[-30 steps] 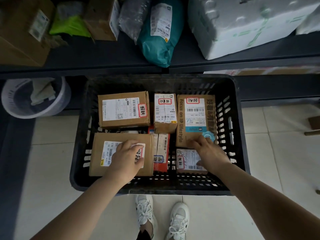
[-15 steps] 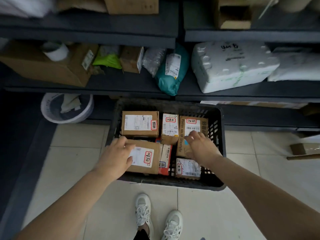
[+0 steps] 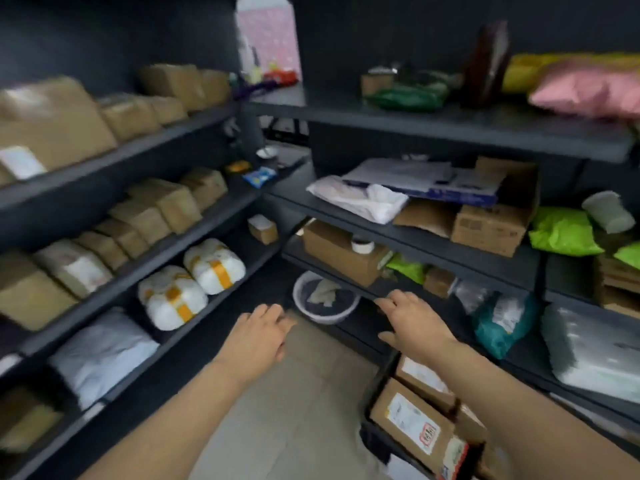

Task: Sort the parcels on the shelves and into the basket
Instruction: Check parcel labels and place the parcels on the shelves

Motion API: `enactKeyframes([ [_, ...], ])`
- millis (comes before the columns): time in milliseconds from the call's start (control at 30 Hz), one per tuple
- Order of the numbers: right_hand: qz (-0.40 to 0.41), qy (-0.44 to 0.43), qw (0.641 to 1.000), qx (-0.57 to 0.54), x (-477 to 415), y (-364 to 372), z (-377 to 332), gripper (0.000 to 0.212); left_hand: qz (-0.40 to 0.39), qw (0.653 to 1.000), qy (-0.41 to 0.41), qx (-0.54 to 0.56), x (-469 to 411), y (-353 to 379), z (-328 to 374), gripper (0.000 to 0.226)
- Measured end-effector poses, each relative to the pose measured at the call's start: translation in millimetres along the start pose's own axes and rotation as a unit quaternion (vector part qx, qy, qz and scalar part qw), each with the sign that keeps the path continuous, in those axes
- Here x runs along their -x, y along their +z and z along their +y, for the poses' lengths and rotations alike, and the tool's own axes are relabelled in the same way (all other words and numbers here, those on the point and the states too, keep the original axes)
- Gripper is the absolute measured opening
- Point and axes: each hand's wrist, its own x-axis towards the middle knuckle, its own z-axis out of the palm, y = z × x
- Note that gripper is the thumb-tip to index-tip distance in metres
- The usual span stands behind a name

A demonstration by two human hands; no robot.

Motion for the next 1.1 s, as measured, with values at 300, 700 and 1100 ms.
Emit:
enactKeyframes([
  [300, 0.115, -0.216, 0.969, 0.031, -59.2, -97.9, -290.3, 0.056, 0.045, 0.973, -0.226, 0.011, 234.4, -29.9, -168.0, 0.034],
  [700, 0.1, -0.424, 0.899, 0.054, -35.7, -93.3, -665.5, 0.058, 0.006, 0.881, -0.473, 0.025, 577.6, 0.5, -297.8, 0.042],
  [1100, 0.051, -0.593, 0.803, 0.038, -12.0, -59.3, -890.9, 0.056, -0.049, 0.761, -0.646, 0.044, 748.2, 30.5, -325.5, 0.046],
])
